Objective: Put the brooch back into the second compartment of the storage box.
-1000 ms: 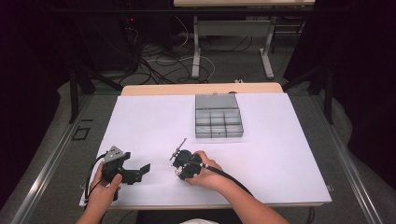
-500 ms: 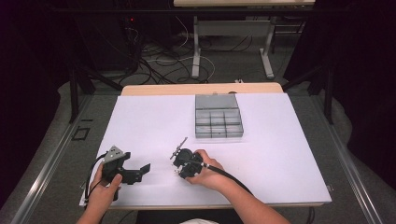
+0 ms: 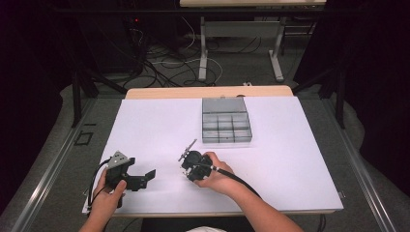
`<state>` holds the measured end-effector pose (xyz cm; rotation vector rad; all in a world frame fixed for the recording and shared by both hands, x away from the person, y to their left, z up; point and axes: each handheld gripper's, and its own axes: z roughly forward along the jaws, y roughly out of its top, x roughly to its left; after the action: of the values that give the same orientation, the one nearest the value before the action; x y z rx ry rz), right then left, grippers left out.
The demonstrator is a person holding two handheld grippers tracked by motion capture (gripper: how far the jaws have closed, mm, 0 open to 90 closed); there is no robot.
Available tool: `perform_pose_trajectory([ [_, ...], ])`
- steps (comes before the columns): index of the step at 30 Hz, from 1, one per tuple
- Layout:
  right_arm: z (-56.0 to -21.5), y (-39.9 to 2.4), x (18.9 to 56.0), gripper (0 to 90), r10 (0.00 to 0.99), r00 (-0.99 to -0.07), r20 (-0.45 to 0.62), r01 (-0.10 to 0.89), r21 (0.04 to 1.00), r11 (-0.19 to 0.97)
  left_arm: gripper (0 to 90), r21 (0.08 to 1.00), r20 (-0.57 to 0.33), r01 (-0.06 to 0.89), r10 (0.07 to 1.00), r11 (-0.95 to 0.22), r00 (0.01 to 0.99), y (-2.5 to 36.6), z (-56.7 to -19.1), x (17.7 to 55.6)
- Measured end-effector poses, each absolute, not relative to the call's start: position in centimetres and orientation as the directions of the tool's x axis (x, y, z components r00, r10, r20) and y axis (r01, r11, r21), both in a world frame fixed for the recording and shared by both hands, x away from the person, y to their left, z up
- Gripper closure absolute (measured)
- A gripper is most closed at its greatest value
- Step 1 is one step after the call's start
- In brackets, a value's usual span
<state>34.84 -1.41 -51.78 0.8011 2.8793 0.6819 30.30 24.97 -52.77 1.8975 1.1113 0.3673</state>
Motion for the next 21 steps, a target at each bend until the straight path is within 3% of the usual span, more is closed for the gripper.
perform_pose_trajectory([
  [21, -50.2, -5.0, 37.5, 80.8, 0.588, -0.809, 0.017, 0.529, 0.456, 0.715, 0.4, 0.804, -0.168, 0.555, 0.815, -0.212, 0.555, 25.0, -52.8, 30.4],
])
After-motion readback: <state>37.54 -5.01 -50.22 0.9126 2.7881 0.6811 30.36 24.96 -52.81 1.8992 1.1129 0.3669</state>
